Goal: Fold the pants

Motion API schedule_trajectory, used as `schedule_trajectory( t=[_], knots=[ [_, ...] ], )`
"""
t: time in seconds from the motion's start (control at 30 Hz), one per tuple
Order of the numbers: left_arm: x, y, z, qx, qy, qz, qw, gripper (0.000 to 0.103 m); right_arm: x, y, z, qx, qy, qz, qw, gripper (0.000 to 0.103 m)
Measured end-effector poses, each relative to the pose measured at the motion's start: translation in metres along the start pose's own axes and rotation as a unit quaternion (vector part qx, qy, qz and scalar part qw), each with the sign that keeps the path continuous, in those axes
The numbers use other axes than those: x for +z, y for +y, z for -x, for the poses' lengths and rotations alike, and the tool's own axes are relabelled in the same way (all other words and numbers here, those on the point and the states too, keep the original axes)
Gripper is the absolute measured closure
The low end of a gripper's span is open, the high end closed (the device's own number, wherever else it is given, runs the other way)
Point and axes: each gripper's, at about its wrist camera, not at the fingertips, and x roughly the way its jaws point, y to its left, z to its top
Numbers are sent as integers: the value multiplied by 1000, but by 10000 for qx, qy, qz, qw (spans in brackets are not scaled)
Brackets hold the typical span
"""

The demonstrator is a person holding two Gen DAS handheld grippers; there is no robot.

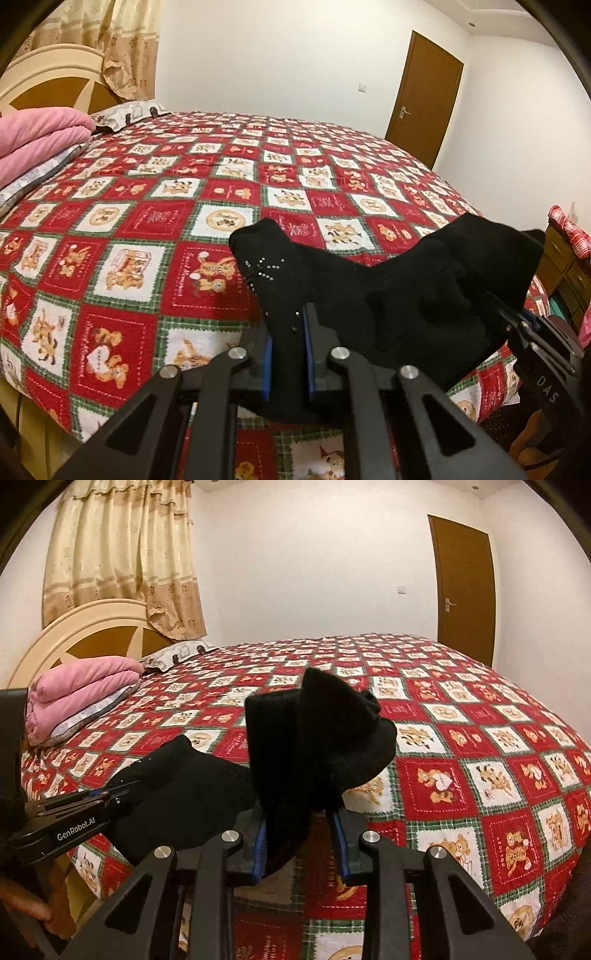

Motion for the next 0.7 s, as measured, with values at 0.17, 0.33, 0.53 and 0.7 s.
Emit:
schedule_trajectory(
  t=[0.17, 0.33, 0.53, 0.7],
  knots=[
    [3, 7, 11, 28, -122, 24, 9999, 89, 2, 10, 7, 158, -44, 49, 9999, 73],
    [11, 18, 20, 77, -232, 110, 9996, 89, 7, 19, 12, 322, -108, 92, 9994, 73],
    [25, 28, 20, 130, -319, 60, 9994, 89, 17, 19, -4, 545, -23, -186, 9983, 73],
    [34, 49, 18, 210, -398, 208, 9988, 89, 24, 28, -21, 680, 12, -239, 9974, 73]
  ],
)
